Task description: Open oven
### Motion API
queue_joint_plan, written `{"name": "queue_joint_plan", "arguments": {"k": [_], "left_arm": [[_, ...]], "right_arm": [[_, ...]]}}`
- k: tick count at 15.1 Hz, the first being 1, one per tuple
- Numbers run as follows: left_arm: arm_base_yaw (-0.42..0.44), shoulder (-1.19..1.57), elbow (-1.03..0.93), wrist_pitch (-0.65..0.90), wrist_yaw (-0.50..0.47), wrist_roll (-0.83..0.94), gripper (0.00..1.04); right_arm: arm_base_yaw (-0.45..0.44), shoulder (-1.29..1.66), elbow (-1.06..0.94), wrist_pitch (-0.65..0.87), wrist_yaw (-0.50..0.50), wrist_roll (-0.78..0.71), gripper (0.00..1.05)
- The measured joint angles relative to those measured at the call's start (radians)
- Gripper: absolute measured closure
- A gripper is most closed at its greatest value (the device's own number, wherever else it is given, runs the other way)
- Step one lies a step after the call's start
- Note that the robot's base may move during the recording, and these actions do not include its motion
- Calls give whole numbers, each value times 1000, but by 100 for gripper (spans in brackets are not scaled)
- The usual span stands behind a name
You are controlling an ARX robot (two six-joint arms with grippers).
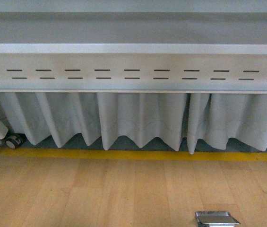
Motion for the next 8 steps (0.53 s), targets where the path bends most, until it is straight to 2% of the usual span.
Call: {"name": "queue_joint_plan", "arguments": {"k": [8], "left_arm": [[0,0,0,0,0,0,7]], "right_arm": [[0,0,0,0,0,0,6]]}}
